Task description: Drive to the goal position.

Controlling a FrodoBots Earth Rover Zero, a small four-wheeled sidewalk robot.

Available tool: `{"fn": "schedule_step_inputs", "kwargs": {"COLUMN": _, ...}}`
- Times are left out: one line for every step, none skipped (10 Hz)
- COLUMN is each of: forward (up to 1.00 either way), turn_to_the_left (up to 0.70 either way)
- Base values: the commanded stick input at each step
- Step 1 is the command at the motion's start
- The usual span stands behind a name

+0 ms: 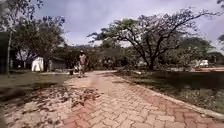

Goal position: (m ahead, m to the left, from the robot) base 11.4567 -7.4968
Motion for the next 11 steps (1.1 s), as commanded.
{"fn": "schedule_step_inputs", "kwargs": {"forward": 0.7, "turn_to_the_left": 0.0}}
{"fn": "schedule_step_inputs", "kwargs": {"forward": 0.7, "turn_to_the_left": 0.0}}
{"fn": "schedule_step_inputs", "kwargs": {"forward": 0.7, "turn_to_the_left": 0.0}}
{"fn": "schedule_step_inputs", "kwargs": {"forward": 0.7, "turn_to_the_left": 0.0}}
{"fn": "schedule_step_inputs", "kwargs": {"forward": 0.7, "turn_to_the_left": 0.0}}
{"fn": "schedule_step_inputs", "kwargs": {"forward": 0.7, "turn_to_the_left": 0.0}}
{"fn": "schedule_step_inputs", "kwargs": {"forward": 0.7, "turn_to_the_left": 0.0}}
{"fn": "schedule_step_inputs", "kwargs": {"forward": 0.7, "turn_to_the_left": 0.0}}
{"fn": "schedule_step_inputs", "kwargs": {"forward": 0.7, "turn_to_the_left": 0.0}}
{"fn": "schedule_step_inputs", "kwargs": {"forward": 0.7, "turn_to_the_left": 0.0}}
{"fn": "schedule_step_inputs", "kwargs": {"forward": 0.7, "turn_to_the_left": 0.0}}
